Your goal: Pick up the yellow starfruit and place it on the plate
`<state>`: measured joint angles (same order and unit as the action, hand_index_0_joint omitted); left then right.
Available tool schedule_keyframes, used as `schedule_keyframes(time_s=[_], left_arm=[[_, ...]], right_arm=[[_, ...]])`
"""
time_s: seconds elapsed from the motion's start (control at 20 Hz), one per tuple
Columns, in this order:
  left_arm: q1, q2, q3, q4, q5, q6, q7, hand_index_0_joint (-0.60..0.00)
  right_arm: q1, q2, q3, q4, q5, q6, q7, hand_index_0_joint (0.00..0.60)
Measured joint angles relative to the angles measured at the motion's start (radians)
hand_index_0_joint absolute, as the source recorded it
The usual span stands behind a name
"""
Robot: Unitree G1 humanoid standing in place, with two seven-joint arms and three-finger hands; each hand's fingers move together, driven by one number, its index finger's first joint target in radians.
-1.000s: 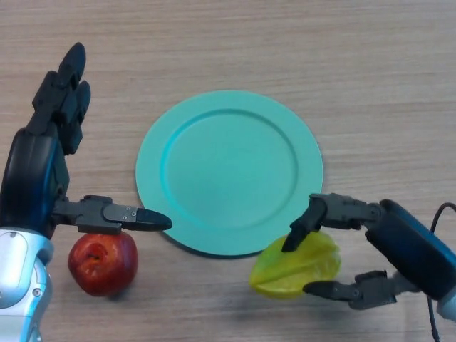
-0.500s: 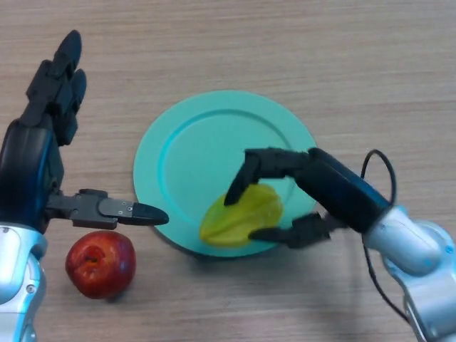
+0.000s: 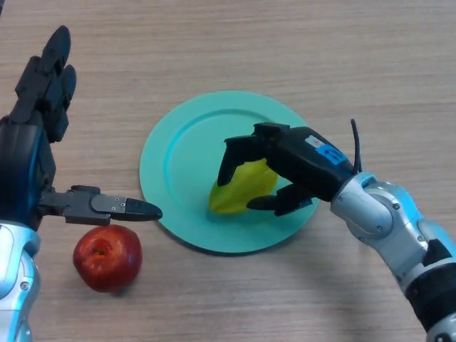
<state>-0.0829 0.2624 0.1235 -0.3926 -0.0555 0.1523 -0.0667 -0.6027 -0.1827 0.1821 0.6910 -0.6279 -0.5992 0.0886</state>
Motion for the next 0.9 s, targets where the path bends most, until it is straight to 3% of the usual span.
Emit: schedule_keyframes(time_s=[0.15,0.2,0.25,0.3,0.5,0.75,0.9], left_arm=[[0.0,0.0,0.0,0.002,0.0,0.0,0.0,0.0],[0.0,0.0,0.002,0.005,-0.001,0.0,0.0,0.0],[-0.001,0.0,0.002,0.011,-0.002,0.0,0.0,0.0],[-0.001,0.0,0.004,0.024,-0.002,0.001,0.0,0.0],[-0.002,0.0,0.002,0.028,-0.001,0.001,0.0,0.0],[-0.024,0.0,0.0,0.051,-0.002,0.001,0.0,0.0],[-0.02,-0.005,-0.028,0.068,-0.001,-0.005,0.002,0.0]], right_arm=[[0.003,-0.001,-0.001,-0.005,-0.01,0.017,-0.031,0.2],[0.016,0.0,0.0,-0.05,-0.005,0.053,-0.031,0.049],[0.031,-0.001,0.009,-0.113,0.039,0.12,-0.029,0.0],[0.038,0.003,0.012,-0.175,0.156,0.187,-0.03,0.0],[0.055,0.002,-0.006,-0.261,0.187,0.202,-0.06,0.0],[0.226,0.002,-0.056,-0.688,0.45,0.492,0.144,0.0],[0.311,-0.016,-0.112,-0.841,0.523,0.645,0.169,0.0]])
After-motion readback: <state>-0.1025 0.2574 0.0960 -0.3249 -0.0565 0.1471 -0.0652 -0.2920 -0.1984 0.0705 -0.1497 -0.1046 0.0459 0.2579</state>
